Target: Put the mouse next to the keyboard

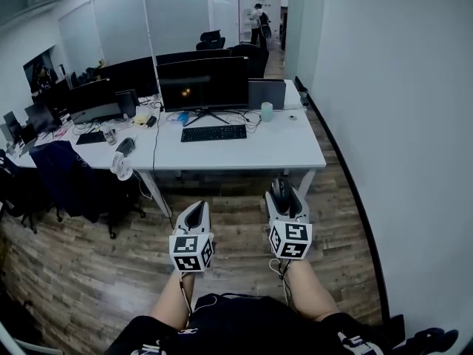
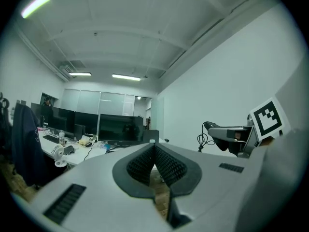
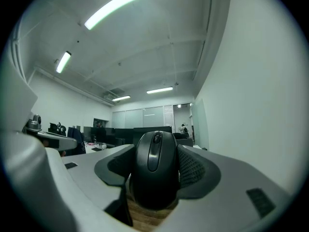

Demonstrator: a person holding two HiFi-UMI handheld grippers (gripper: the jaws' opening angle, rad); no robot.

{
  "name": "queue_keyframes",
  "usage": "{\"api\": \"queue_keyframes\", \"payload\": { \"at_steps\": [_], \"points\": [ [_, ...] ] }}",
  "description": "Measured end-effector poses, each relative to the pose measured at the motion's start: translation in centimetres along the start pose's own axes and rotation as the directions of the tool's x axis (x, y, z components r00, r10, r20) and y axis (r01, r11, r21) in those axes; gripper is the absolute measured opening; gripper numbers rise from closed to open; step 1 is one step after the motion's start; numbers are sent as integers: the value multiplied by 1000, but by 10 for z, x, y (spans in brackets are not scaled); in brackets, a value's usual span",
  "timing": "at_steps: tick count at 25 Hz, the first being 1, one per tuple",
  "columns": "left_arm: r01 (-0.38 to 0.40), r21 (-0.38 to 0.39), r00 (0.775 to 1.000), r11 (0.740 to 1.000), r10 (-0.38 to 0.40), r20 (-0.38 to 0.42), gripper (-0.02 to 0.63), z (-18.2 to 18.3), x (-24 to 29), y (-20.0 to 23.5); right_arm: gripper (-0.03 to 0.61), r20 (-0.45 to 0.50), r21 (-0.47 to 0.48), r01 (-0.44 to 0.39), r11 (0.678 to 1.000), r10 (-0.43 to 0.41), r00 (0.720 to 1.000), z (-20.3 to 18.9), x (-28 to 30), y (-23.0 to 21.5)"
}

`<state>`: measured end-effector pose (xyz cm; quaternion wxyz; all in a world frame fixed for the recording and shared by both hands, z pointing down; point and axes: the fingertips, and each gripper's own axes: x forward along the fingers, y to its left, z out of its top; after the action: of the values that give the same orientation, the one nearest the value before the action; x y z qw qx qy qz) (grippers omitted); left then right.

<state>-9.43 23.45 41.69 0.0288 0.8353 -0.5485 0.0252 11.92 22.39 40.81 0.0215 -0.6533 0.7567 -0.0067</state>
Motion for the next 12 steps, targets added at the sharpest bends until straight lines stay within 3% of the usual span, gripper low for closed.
{"api": "queue_keyframes", "payload": {
  "at_steps": [12],
  "points": [
    [17, 10, 1000, 1000, -17, -19, 12, -14, 50, -4, 285, -10, 4, -22, 1000, 23, 1000, -15, 41, -23]
  ]
}}
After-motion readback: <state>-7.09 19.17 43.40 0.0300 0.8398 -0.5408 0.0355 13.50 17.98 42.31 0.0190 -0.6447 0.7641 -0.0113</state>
